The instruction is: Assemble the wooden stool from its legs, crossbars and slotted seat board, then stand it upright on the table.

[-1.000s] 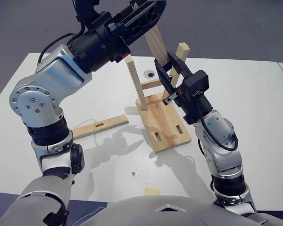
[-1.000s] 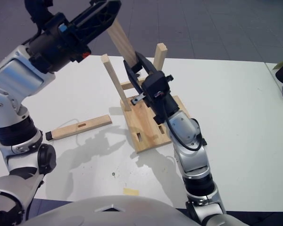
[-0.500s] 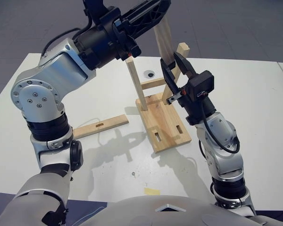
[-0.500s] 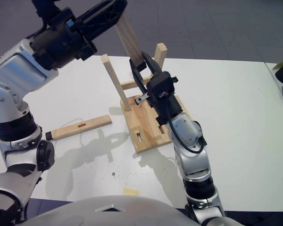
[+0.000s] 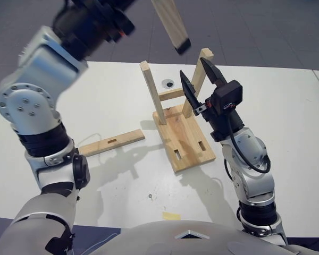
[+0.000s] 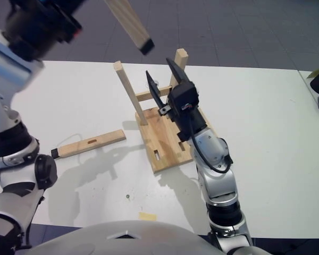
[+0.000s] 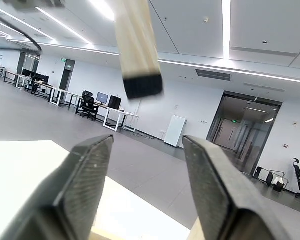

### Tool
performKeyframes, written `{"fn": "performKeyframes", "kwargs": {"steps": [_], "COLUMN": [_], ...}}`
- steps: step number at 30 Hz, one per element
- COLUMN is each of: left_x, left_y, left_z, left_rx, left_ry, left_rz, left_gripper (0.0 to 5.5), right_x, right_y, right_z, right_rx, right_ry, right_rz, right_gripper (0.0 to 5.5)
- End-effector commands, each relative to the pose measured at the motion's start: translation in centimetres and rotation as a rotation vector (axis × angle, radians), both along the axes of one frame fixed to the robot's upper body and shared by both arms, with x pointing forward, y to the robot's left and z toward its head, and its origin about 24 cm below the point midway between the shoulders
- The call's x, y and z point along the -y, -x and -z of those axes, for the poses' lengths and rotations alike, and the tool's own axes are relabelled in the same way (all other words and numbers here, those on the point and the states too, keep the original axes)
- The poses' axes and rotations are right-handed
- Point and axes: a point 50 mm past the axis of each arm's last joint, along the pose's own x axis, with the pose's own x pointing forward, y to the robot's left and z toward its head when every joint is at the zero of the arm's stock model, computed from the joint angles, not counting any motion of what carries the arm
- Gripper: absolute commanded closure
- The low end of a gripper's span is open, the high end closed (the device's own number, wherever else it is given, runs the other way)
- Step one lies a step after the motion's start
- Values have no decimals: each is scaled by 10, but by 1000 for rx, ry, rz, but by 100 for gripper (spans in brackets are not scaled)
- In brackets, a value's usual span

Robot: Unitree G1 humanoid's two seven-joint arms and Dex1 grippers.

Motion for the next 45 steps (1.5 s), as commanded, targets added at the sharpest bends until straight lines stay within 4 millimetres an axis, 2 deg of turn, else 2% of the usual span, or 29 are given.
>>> {"fn": "performKeyframes", "kwargs": {"steps": [1,2,4,6,8,10,12,17,24,28,33,38,42,45], "left_x": [-61,-81,-113,-145,-163,-172,-175,-167,-145,-134,-111,-85,-95,-98], "left_y": [-3,-7,-14,-19,-21,-16,-7,12,37,54,64,59,37,34], "left_z": [-21,-15,9,51,102,145,176,220,216,222,225,201,185,184], "left_rx": [67,44,-27,-125,-233,-311,-368,-454,-485,-553,-563,-494,-453,-470], "left_ry": [16,-33,-227,-492,-708,-837,-911,-879,-820,-840,-790,-654,-580,-500], "left_rz": [-206,-300,-474,-625,-658,-643,-617,-541,-354,-225,-140,-88,-265,-363], "left_gripper": [506,506,506,506,506,506,506,506,506,506,506,506,506,506], "right_x": [8,10,16,19,23,23,23,26,28,28,28,28,28,27], "right_y": [0,0,-1,-2,1,2,3,3,4,3,3,1,1,2], "right_z": [4,4,5,7,9,10,12,14,14,15,17,18,20,22], "right_rx": [-31,-36,-44,-53,-60,-68,-78,-96,-107,-112,-117,-117,-120,-124], "right_ry": [-22,-26,-29,-32,-38,-40,-36,-33,-25,-21,-9,1,5,9], "right_rz": [41,54,80,98,118,123,116,116,114,116,109,107,117,120], "right_gripper": [214,199,157,119,81,48,15,10,10,10,10,10,10,10]}}
